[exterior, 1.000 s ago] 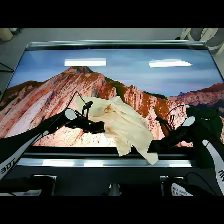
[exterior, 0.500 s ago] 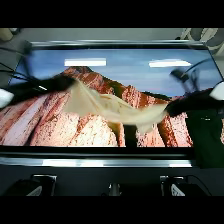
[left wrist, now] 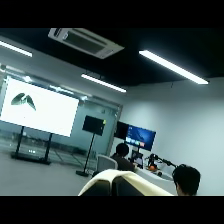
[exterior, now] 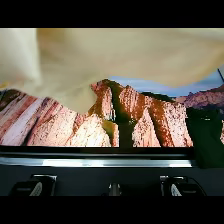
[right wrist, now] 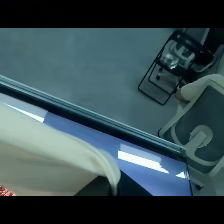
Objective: Fold the shirts.
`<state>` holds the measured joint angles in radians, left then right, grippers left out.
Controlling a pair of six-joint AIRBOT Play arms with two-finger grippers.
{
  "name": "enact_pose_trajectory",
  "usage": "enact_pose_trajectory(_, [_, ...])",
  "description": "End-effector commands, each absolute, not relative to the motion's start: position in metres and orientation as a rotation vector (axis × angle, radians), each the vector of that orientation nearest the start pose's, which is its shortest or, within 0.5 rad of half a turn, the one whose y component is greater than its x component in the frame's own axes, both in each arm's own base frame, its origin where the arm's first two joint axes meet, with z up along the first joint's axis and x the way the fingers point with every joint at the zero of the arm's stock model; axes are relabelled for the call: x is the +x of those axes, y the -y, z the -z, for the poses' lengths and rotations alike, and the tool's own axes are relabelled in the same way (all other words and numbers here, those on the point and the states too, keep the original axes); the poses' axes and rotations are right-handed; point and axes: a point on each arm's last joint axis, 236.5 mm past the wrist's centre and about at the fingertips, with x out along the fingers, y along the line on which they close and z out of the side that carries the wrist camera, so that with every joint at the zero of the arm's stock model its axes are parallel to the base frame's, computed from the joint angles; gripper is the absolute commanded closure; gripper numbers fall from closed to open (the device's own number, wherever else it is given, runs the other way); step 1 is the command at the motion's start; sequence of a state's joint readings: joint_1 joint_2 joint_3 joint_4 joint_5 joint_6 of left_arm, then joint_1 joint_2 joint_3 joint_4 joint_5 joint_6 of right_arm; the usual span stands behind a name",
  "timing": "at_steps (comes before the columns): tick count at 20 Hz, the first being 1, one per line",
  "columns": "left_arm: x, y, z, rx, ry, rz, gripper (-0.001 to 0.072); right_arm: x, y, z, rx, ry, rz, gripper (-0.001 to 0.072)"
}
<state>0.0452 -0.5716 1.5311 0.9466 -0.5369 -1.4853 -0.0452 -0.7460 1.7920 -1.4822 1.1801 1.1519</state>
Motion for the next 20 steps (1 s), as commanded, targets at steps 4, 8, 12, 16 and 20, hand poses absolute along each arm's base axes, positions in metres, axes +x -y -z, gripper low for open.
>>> enact_pose_trajectory(4, [0.216, 0.054, -0.561, -0.300, 0.397, 0.305, 0.0688, 0.269, -0.003, -0.430, -0.369, -0.286, -0.075, 0.0692])
enact_pose_trajectory(8, [0.320, 0.038, -0.432, -0.264, -0.098, 0.175, 0.0688, 0.317, -0.002, -0.281, -0.374, -0.879, -0.226, 0.0692])
enact_pose_trajectory(12, [0.411, 0.027, -0.257, -0.266, -0.528, 0.107, 0.0686, 0.413, -0.004, -0.130, -0.322, -1.130, -0.313, 0.0692])
enact_pose_trajectory(16, [0.465, 0.020, -0.118, -0.316, -0.775, 0.052, 0.0687, 0.486, -0.050, -0.043, -0.053, -1.121, -0.404, 0.0691])
enact_pose_trajectory(20, [0.470, 0.039, -0.026, -0.384, -1.010, 0.071, 0.0686, 0.519, -0.077, -0.006, 0.197, -1.102, -0.396, 0.0690])
